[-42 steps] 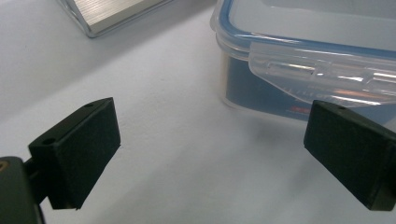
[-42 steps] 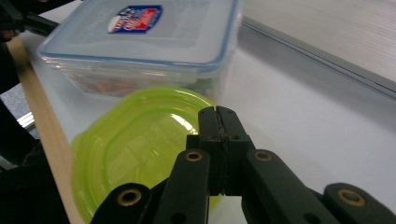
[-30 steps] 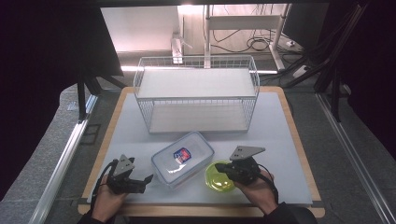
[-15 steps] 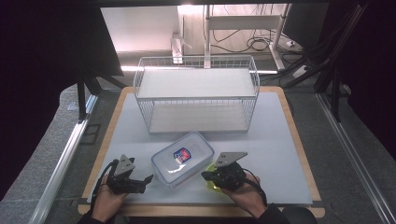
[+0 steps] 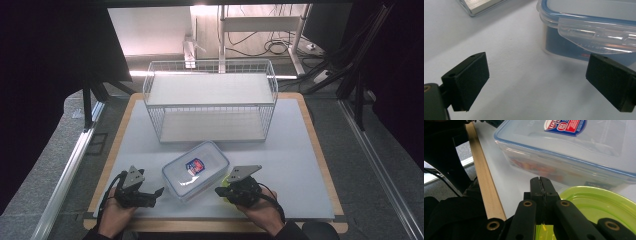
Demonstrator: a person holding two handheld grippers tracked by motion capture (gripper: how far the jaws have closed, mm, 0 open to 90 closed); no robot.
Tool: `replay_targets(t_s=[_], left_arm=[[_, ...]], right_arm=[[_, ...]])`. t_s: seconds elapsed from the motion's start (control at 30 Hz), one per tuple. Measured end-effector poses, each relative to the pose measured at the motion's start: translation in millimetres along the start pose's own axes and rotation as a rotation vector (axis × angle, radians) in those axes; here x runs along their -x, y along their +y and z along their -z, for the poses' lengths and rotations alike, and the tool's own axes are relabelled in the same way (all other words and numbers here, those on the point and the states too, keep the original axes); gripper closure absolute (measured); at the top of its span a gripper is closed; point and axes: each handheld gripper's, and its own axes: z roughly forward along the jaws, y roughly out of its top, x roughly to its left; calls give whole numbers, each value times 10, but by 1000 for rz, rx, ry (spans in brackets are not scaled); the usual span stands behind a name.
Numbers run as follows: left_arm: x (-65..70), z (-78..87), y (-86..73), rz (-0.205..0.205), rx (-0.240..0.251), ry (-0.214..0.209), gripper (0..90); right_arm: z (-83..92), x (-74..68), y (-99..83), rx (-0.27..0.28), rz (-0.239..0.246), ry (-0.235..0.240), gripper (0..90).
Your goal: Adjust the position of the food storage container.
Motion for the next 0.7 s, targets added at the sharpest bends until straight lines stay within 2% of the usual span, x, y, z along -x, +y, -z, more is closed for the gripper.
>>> replay_targets(t_s=[0.33,0.4,0.7], left_arm=[[5,-7,-2,-1,-6,2,49],[4,-8,-2,-1,-6,1,49],[4,-14,-4,-6,-15,3,51]], right_arm=[[28,37,-9,-4,-15,-13,900],[60,80,-20,-5,-20,-36,900],[189,216,-87,-10,-48,-82,900]])
